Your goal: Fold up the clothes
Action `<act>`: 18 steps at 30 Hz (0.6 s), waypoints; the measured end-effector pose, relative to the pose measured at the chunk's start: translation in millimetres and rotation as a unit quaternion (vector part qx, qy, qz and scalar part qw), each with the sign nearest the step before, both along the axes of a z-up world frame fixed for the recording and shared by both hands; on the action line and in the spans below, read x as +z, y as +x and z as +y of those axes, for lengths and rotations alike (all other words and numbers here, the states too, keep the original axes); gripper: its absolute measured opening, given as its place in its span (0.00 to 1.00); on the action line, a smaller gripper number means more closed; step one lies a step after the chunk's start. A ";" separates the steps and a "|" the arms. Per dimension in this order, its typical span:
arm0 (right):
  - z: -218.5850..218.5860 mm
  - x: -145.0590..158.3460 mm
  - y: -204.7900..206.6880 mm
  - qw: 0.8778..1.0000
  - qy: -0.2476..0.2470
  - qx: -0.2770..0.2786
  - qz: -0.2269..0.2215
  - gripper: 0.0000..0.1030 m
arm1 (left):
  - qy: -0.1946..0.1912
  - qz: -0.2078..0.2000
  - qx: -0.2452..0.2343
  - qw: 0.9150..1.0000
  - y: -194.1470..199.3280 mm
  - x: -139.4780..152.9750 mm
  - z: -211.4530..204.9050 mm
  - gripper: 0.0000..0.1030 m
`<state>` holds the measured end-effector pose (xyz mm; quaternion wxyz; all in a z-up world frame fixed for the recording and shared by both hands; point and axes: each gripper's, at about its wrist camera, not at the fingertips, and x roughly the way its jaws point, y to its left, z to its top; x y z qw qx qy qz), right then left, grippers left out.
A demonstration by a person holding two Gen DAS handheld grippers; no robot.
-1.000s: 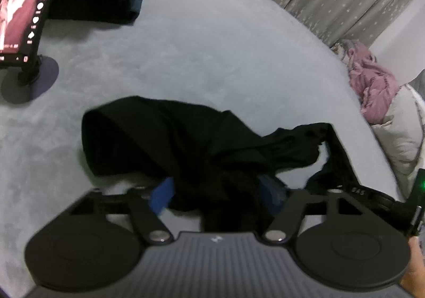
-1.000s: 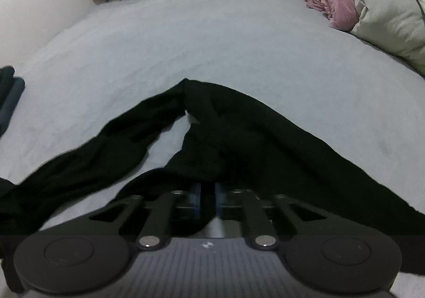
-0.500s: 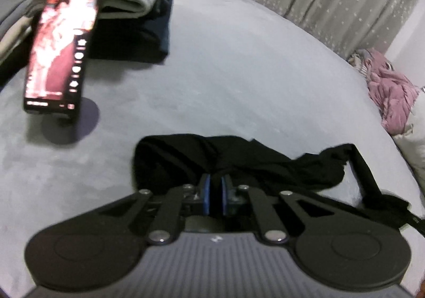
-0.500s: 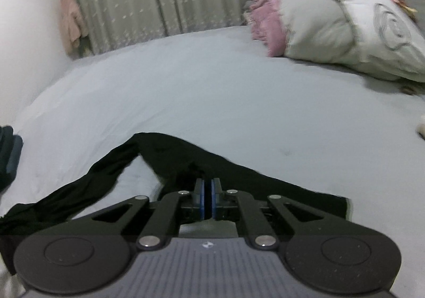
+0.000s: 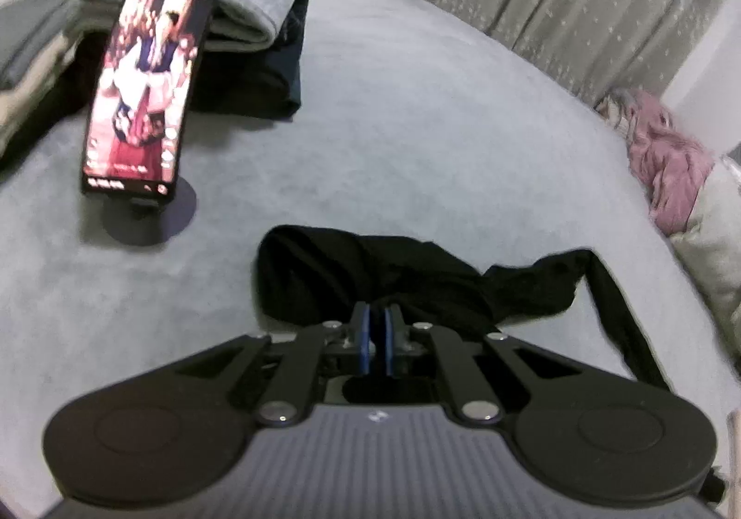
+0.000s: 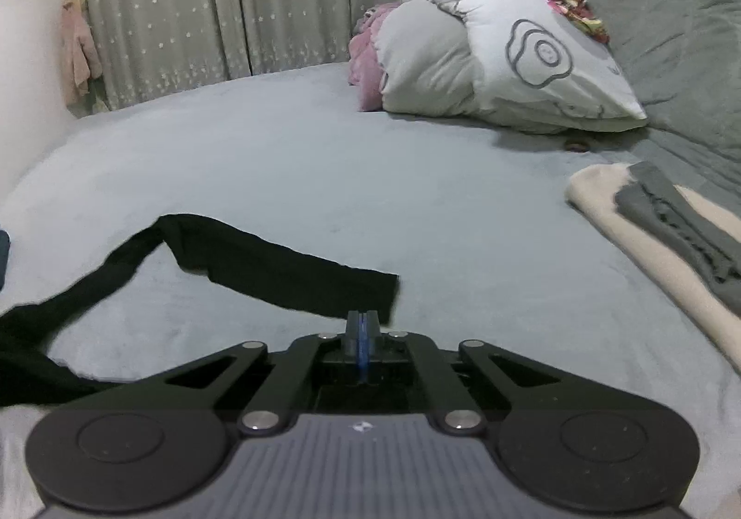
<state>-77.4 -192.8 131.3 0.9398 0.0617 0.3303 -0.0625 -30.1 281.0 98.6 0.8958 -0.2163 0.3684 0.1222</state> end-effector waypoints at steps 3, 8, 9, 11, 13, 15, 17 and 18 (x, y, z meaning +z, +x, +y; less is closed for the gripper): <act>-3.3 -8.4 -6.6 1.000 -0.010 0.009 0.011 0.01 | -0.018 0.011 -0.014 1.000 -8.3 -1.2 5.9 0.06; -0.8 -24.5 1.7 0.999 -0.009 0.016 0.031 0.28 | -0.004 0.035 -0.009 0.999 -9.1 -10.4 13.0 0.48; 1.6 -27.7 7.0 0.999 -0.014 0.018 0.031 0.31 | -0.010 0.025 -0.003 1.000 -8.7 -11.0 16.4 0.68; 5.5 -33.1 15.1 0.999 -0.023 0.022 0.031 0.35 | -0.025 0.008 0.005 1.000 -4.9 -13.4 22.8 0.75; 10.8 -41.5 34.3 0.999 -0.032 0.027 0.034 0.40 | -0.042 0.000 0.005 0.999 3.0 -17.6 27.0 0.75; 16.7 -48.0 50.3 0.998 -0.036 0.031 0.038 0.43 | -0.052 0.010 0.007 0.999 13.4 -26.0 27.1 0.75; 23.5 -54.4 66.7 0.998 -0.044 0.036 0.041 0.43 | -0.057 0.024 0.013 0.998 24.9 -36.0 26.0 0.75; 26.6 -57.3 74.9 0.997 -0.048 0.037 0.041 0.43 | -0.055 0.030 0.017 0.998 31.7 -41.0 23.6 0.74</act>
